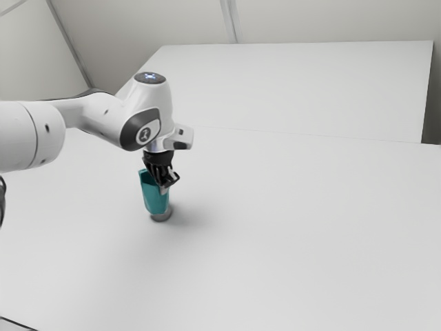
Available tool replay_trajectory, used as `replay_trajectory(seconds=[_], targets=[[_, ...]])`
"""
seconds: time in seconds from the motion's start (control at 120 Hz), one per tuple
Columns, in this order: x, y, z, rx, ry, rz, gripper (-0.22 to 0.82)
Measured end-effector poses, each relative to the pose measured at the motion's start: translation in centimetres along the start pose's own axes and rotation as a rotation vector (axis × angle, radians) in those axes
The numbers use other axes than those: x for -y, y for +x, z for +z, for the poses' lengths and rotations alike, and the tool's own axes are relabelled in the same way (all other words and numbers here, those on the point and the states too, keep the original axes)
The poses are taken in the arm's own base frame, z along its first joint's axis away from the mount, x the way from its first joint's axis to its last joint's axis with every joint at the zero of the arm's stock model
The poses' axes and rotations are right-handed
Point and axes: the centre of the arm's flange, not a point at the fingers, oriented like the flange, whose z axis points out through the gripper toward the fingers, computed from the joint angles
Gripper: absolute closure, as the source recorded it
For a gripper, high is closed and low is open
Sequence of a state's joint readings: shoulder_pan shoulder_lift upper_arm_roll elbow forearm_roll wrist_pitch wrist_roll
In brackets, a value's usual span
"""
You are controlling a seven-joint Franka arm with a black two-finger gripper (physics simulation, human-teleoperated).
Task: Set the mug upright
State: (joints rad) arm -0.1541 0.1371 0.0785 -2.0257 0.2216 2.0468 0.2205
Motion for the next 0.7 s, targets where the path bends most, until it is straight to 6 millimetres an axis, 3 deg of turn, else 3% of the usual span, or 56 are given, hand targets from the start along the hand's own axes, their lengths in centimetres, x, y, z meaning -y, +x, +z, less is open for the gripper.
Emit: replay_trajectory(seconds=[0.267,0.7], targets=[[0.0,0.3,-0.1,-0.011,-0.009,-0.141,0.79],[-1.4,1.2,1.4,0.011,-0.022,-0.272,0.79]])
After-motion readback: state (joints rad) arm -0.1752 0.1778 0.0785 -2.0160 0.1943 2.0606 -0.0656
